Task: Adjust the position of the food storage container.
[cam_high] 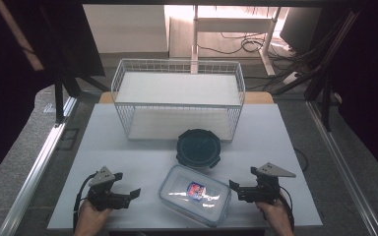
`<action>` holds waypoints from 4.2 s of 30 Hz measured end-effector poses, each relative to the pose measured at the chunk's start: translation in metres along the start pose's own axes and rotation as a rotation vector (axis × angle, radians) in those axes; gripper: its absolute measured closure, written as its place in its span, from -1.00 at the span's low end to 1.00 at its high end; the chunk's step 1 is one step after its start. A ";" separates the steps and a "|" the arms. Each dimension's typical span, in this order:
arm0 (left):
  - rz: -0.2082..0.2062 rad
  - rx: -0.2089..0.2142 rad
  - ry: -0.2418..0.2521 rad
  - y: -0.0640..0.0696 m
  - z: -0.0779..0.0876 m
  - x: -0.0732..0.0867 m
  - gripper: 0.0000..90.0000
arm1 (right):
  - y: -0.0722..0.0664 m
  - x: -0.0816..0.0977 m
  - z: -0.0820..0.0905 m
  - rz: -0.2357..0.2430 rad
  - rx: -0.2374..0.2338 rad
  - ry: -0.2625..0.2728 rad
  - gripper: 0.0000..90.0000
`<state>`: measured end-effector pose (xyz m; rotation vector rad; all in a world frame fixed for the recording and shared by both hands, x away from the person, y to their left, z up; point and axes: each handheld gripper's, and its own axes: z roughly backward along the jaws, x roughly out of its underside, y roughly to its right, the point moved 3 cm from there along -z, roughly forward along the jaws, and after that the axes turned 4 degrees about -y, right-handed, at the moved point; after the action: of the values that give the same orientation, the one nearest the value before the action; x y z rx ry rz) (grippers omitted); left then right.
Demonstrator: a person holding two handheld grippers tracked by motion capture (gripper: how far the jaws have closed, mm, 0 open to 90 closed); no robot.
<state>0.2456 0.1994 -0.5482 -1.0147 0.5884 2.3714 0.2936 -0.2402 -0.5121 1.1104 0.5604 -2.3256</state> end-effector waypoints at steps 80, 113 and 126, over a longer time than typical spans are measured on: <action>-0.072 -0.034 -0.009 0.004 -0.006 0.004 -0.89 | -0.096 -0.131 -0.143 0.289 -0.218 -0.259 0.90; -0.073 -0.024 -0.003 0.005 -0.003 0.005 -0.89 | -0.061 -0.127 -0.158 0.275 -0.059 -0.377 0.99; -0.063 -0.004 0.014 0.006 -0.002 0.005 -0.90 | -0.028 -0.106 -0.117 0.231 -0.031 -0.371 0.99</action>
<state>0.2405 0.1947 -0.5523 -1.0369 0.5497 2.3134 0.4040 -0.1254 -0.4913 0.6641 0.3092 -2.2335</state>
